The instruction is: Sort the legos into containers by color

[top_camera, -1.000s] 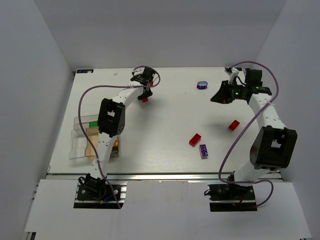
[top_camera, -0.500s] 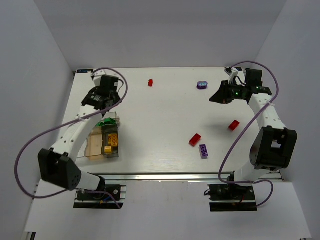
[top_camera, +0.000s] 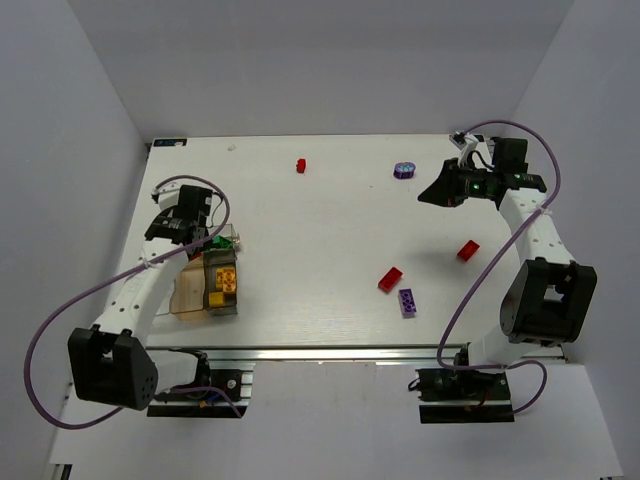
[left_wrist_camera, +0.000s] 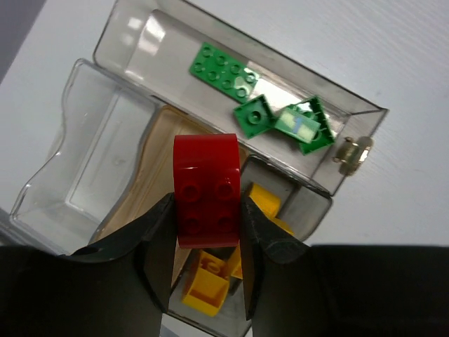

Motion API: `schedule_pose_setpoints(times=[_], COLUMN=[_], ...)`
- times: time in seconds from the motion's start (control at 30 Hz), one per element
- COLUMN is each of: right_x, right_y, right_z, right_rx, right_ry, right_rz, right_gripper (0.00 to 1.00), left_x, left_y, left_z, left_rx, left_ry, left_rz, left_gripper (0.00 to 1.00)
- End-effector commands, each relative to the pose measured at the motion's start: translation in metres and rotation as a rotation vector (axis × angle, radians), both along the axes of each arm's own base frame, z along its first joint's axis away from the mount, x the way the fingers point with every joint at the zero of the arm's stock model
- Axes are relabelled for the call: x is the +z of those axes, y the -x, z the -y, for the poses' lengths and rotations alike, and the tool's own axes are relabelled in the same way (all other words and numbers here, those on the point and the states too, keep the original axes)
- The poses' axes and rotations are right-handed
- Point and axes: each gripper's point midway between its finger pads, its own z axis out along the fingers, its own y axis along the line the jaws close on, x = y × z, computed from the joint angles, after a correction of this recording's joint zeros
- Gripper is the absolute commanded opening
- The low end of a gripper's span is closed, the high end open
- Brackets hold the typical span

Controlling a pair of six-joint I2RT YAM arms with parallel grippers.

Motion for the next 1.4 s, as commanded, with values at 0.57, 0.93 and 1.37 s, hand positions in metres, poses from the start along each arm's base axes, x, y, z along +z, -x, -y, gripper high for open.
schedule_pose_setpoints(times=[0.57,0.93,1.37], right_x=[0.025,0.013,-0.102], right_y=[0.009,0.013,0.061], right_z=[-0.008,-0.01,-0.036], right_rx=[0.081,0.124,0.726], right_ry=[-0.032,-0.014,0.526], right_rz=[0.075,0.06,0.203], right_gripper=[0.43,0.51,0.89], left_x=[-0.041,-0.022,0.053], left_y=[0.044,0.037,0.021], left_z=[-0.018,-0.017,0.151], left_rx=[0.158,0.143,-0.943], left_ry=[0.051,0.062,0.533], left_rz=[-0.138,-0.078,0.458], left_gripper=[0.5,0.7,0.69])
